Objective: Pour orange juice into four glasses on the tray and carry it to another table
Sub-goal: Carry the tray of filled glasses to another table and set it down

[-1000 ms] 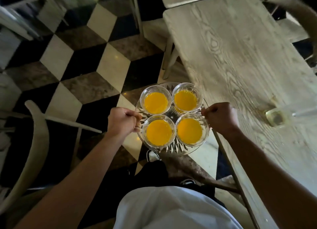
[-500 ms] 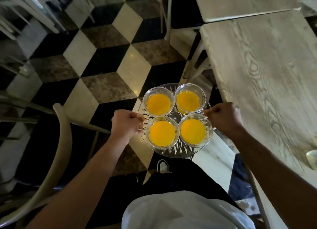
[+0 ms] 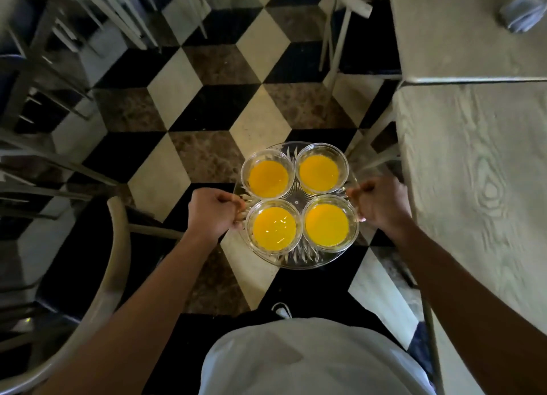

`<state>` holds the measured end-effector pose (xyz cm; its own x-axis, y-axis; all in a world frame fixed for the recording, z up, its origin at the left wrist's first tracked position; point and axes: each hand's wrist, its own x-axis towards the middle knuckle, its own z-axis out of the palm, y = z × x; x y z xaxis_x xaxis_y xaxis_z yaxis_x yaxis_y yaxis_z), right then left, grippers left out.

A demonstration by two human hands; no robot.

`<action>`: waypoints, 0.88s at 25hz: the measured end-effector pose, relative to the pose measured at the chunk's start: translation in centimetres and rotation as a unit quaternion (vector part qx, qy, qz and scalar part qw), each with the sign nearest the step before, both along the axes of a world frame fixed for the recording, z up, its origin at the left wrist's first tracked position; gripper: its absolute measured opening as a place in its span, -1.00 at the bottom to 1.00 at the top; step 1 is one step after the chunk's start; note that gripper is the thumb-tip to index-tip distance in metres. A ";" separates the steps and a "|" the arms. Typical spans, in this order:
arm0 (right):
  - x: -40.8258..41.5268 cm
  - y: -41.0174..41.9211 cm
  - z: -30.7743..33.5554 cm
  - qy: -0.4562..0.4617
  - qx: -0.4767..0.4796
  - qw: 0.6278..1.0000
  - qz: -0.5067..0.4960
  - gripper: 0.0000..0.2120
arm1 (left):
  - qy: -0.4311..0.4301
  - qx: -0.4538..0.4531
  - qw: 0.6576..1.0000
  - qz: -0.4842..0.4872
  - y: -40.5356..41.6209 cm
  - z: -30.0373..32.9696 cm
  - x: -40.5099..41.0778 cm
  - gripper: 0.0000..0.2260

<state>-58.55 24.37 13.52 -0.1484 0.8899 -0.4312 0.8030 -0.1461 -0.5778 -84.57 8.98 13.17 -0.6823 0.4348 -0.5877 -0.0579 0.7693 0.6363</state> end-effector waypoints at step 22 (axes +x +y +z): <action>-13.2 22.4 -0.1 -0.011 0.028 0.999 0.019 -0.87 | 0.005 0.015 1.000 0.003 23.1 -0.2 -13.2 -0.83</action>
